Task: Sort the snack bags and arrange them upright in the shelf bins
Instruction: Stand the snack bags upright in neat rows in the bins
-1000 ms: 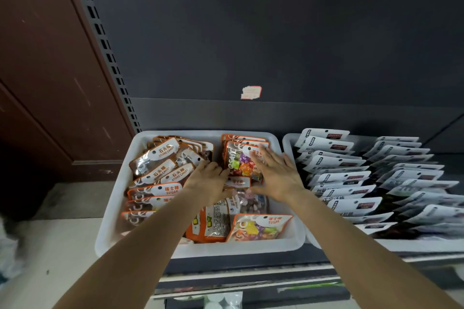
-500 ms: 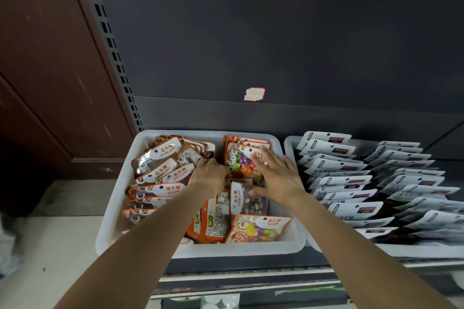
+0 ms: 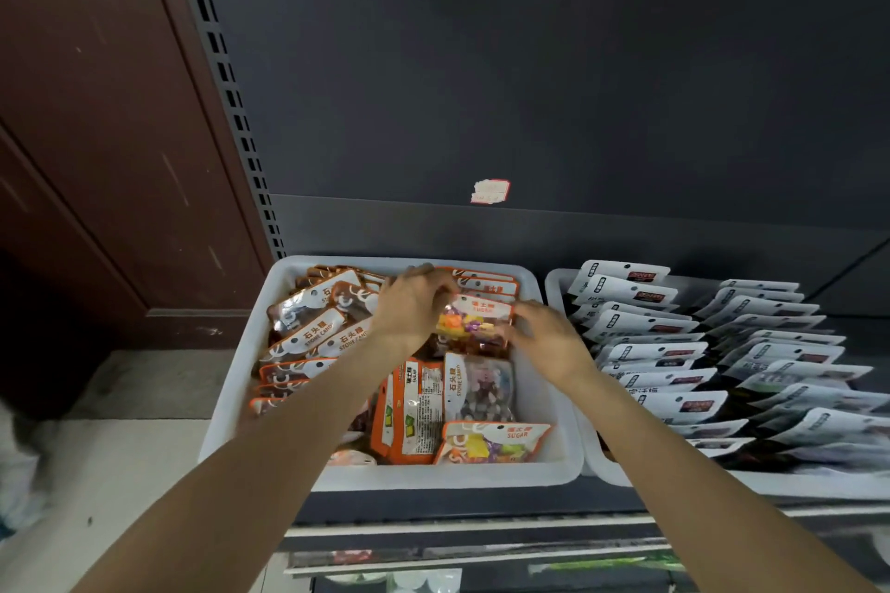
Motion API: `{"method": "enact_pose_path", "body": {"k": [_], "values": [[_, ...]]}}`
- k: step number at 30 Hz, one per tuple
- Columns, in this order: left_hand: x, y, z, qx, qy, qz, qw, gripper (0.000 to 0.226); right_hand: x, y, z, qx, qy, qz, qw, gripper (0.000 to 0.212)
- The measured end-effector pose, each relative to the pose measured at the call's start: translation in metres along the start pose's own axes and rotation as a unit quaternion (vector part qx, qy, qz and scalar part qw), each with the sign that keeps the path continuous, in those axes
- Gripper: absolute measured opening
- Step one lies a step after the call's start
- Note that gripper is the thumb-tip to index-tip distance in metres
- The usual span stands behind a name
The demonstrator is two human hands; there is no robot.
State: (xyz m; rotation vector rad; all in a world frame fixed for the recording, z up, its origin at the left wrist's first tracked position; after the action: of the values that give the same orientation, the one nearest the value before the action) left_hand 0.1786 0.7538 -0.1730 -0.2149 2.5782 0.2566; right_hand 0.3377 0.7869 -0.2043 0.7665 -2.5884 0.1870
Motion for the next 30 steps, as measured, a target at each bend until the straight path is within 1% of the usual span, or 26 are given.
{"method": "enact_pose_path", "body": {"k": [1, 3, 6, 9, 10, 12, 14, 16, 17, 18, 20, 22, 25, 27, 29, 30], "values": [[-0.005, 0.001, -0.001, 0.013, -0.023, 0.008, 1.0, 0.013, -0.002, -0.002, -0.005, -0.026, 0.03, 0.019, 0.999, 0.03], [-0.007, 0.0, 0.008, 0.071, -0.035, -0.003, 0.997, 0.013, -0.004, -0.008, -0.008, -0.043, 0.053, 0.04, 0.997, 0.025], [0.001, -0.007, 0.025, 0.137, -0.015, -0.051, 0.989, 0.021, -0.004, -0.01, -0.006, -0.043, 0.061, 0.044, 0.996, 0.035], [0.01, -0.013, 0.023, 0.132, 0.03, -0.066, 0.989, 0.037, 0.001, -0.009, 0.0, -0.023, 0.022, 0.02, 0.999, 0.044], [0.014, -0.016, 0.02, 0.131, 0.038, -0.071, 0.988, 0.039, 0.003, -0.01, 0.002, -0.017, 0.006, 0.005, 1.0, 0.046], [0.02, -0.026, 0.017, 0.155, 0.053, -0.07, 0.984, 0.039, 0.008, -0.013, 0.007, -0.004, -0.022, -0.028, 0.999, 0.053], [0.018, -0.035, 0.015, 0.167, 0.101, -0.044, 0.98, 0.043, 0.011, -0.017, 0.011, 0.008, -0.061, -0.041, 0.997, 0.061], [0.013, -0.041, 0.006, 0.124, 0.124, -0.02, 0.984, 0.046, 0.014, -0.022, 0.011, 0.002, -0.092, -0.039, 0.995, 0.065], [0.01, -0.043, 0.002, 0.107, 0.118, -0.013, 0.987, 0.043, 0.015, -0.025, 0.01, -0.006, -0.101, -0.039, 0.994, 0.065], [0.008, -0.045, 0.001, 0.106, 0.109, -0.008, 0.988, 0.037, 0.016, -0.028, 0.009, -0.009, -0.11, -0.041, 0.993, 0.064], [0.005, -0.051, 0.01, 0.143, 0.099, 0.002, 0.985, 0.027, 0.016, -0.03, 0.012, 0.011, -0.125, -0.038, 0.991, 0.063], [0.004, -0.055, 0.029, 0.192, 0.112, 0.006, 0.975, 0.033, 0.013, -0.03, 0.014, 0.028, -0.136, -0.028, 0.99, 0.061], [0.009, -0.052, 0.055, 0.226, 0.152, -0.027, 0.962, 0.044, 0.011, -0.026, 0.012, 0.049, -0.157, -0.01, 0.986, 0.064], [0.013, -0.047, 0.063, 0.224, 0.163, -0.049, 0.96, 0.041, 0.01, -0.024, 0.011, 0.054, -0.149, -0.001, 0.987, 0.068], [0.016, -0.042, 0.066, 0.213, 0.129, -0.073, 0.966, 0.036, 0.012, -0.023, 0.011, 0.048, -0.134, -0.002, 0.99, 0.069], [0.017, -0.039, 0.065, 0.208, 0.09, -0.085, 0.97, 0.034, 0.013, -0.023, 0.011, 0.045, -0.13, -0.006, 0.99, 0.069]]}}
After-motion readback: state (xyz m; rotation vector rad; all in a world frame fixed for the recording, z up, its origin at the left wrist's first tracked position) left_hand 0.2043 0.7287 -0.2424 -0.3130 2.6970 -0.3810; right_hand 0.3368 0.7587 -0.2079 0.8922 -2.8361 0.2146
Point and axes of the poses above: each hand's wrist, its own y-axis towards the middle knuckle, its own z-axis out of the palm, x = y × z, the point moved 8 cm from there along y, towards the middle knuckle, and after that the axes turned 9 degrees about -z, right-handed, at the moved point
